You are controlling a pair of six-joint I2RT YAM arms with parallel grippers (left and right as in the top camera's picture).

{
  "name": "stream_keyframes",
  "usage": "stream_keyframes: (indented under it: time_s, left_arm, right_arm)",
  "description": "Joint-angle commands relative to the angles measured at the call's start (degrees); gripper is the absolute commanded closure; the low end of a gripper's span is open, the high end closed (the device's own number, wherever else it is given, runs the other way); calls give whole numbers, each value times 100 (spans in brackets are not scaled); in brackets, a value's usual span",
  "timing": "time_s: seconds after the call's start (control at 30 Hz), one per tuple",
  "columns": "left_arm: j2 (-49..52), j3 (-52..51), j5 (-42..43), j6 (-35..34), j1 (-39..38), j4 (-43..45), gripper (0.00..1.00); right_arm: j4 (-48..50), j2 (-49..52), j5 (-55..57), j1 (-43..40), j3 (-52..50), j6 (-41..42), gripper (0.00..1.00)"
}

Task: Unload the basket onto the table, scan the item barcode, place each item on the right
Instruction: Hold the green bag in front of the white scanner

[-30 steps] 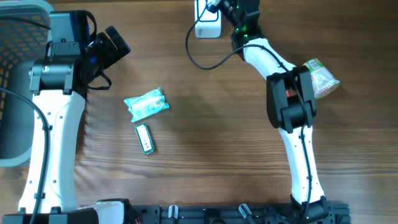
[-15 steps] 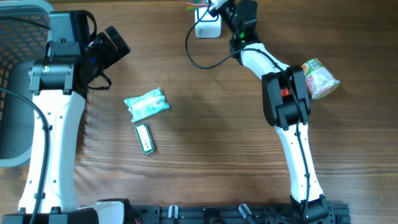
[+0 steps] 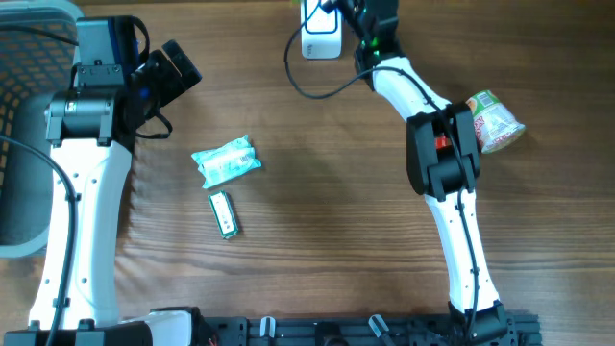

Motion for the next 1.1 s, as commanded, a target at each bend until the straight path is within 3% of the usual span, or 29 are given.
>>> stream_keyframes:
  time_s: [0.0,0.23,0.33,0.63,0.8,0.93,1.07]
  left_arm:
    - [-103,85,24,109,26,13,0]
    - [-103,85,24,109,26,13,0]
    - [-103,85,24,109,26,13,0]
    - [-103,85,24,109,26,13,0]
    - [-103,85,24,109,26,13,0]
    - [-103,85,24,109,26,13,0]
    - [-103,85,24,109,26,13,0]
  right_arm:
    - [68,52,527,120,568,-197,96]
    - [-1534,83,682,149,562,-1222,95]
    - [-1635,168,918,149,562,-1593,96]
    - [-2350,240,916,393,562,-3886,96]
    - [-2332,240,920,468,562,-3493,96]
    - [-1670,208,916,450,562,-2284,96]
    - [-1478,-20,916,450,562,-2107,96]
